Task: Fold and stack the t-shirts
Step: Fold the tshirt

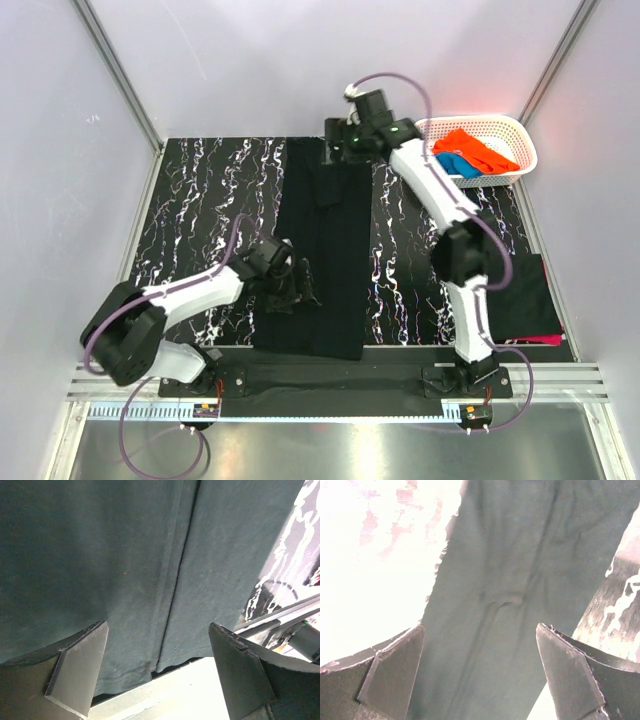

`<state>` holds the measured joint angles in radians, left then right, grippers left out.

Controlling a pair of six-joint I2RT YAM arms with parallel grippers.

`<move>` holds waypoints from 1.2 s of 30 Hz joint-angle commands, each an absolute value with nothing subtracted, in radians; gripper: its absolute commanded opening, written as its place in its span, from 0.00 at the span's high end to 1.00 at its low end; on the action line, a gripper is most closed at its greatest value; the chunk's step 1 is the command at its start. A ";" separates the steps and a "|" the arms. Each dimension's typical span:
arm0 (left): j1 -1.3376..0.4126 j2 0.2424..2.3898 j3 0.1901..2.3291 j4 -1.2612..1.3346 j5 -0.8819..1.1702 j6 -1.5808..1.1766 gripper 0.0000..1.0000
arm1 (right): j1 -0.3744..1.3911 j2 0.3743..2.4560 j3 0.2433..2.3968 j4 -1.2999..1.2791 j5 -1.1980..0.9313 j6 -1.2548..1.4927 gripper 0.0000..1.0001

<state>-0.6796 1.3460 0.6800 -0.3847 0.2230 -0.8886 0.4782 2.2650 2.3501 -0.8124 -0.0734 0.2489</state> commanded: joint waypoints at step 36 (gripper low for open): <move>-0.816 0.900 0.403 -0.666 0.126 -1.325 0.24 | 0.426 1.013 0.353 -0.416 -0.686 1.003 0.32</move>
